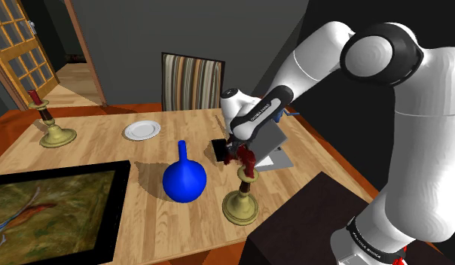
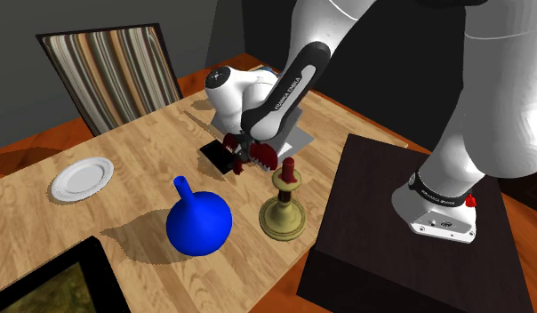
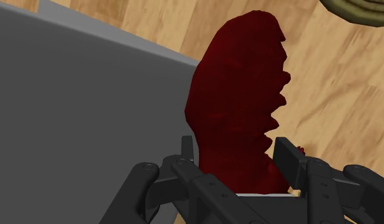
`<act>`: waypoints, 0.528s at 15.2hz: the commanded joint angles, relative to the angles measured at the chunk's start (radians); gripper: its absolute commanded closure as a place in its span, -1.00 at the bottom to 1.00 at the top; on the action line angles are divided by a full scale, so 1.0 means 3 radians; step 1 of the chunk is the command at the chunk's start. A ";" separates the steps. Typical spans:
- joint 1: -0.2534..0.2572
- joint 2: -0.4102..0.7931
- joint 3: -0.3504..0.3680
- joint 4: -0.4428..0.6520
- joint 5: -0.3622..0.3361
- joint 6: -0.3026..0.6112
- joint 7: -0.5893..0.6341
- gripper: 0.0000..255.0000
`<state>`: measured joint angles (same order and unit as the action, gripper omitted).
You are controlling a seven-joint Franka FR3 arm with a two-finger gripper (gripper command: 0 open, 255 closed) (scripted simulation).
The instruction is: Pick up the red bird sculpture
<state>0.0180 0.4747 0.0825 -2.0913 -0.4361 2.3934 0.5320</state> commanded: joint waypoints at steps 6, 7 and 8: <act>-0.0031 -0.0267 0.0052 -0.0039 0.0102 -0.0215 -0.0112 1.00; -0.0034 -0.0303 0.0059 -0.0040 0.0116 -0.0247 -0.0128 1.00; -0.0037 -0.0338 0.0065 -0.0040 0.0131 -0.0280 -0.0144 1.00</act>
<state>0.0077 0.3858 0.0997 -2.1029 -0.4019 2.3207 0.4940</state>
